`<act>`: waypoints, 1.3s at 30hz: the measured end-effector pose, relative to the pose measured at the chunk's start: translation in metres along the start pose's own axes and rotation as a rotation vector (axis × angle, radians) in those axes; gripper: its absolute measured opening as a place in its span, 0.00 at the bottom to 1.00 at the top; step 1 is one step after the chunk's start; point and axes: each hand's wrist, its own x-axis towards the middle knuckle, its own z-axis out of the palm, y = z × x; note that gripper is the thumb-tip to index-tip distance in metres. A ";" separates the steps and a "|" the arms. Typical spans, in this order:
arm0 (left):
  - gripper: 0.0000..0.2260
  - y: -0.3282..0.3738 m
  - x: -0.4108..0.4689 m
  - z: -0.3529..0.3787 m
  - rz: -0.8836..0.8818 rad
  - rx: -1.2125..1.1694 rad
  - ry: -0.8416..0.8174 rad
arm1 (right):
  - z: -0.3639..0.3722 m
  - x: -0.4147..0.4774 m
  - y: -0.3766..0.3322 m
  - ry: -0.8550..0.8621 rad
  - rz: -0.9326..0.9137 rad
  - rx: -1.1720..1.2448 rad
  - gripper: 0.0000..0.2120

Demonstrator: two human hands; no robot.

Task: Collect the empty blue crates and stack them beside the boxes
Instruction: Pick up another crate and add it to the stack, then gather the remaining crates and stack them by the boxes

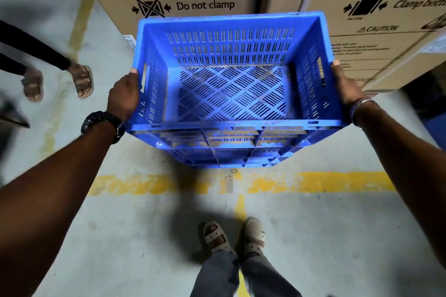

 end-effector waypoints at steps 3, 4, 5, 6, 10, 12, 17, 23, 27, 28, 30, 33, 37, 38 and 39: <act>0.23 0.006 -0.016 0.002 0.051 0.075 0.063 | -0.003 -0.014 -0.005 0.034 -0.159 -0.044 0.41; 0.25 0.017 -0.022 0.003 0.052 0.090 0.103 | -0.009 -0.019 -0.006 0.047 -0.189 -0.045 0.37; 0.28 0.030 -0.028 0.004 0.074 0.100 0.136 | -0.016 -0.025 -0.007 0.066 -0.212 -0.058 0.34; 0.31 0.051 -0.034 0.006 0.136 0.106 0.149 | -0.030 -0.031 -0.011 0.108 -0.248 -0.074 0.33; 0.32 0.142 -0.067 0.018 0.480 0.175 0.138 | -0.095 -0.069 -0.043 0.227 -0.382 -0.234 0.33; 0.29 0.199 -0.091 0.026 0.636 0.195 0.157 | -0.137 -0.095 -0.063 0.281 -0.423 -0.285 0.33; 0.29 0.337 -0.170 0.038 0.869 0.232 0.076 | -0.245 -0.177 -0.094 0.463 -0.472 -0.405 0.36; 0.32 0.478 -0.290 0.068 1.189 0.130 -0.117 | -0.385 -0.309 -0.076 0.779 -0.403 -0.422 0.44; 0.34 0.524 -0.399 0.101 1.341 0.090 -0.305 | -0.443 -0.430 -0.019 1.032 -0.259 -0.412 0.37; 0.35 0.529 -0.429 0.110 1.394 0.084 -0.368 | -0.452 -0.462 0.001 1.089 -0.199 -0.414 0.37; 0.34 0.536 -0.486 0.125 1.494 0.050 -0.446 | -0.462 -0.522 0.041 1.172 -0.096 -0.423 0.37; 0.34 0.529 -0.588 0.149 1.667 -0.024 -0.616 | -0.461 -0.625 0.111 1.283 0.109 -0.392 0.39; 0.34 0.493 -0.716 0.178 1.790 -0.032 -0.844 | -0.440 -0.748 0.193 1.391 0.325 -0.265 0.38; 0.35 0.481 -0.746 0.186 1.800 -0.025 -0.916 | -0.431 -0.774 0.216 1.426 0.379 -0.231 0.40; 0.36 0.468 -0.774 0.195 1.795 -0.007 -0.977 | -0.421 -0.798 0.238 1.450 0.434 -0.197 0.41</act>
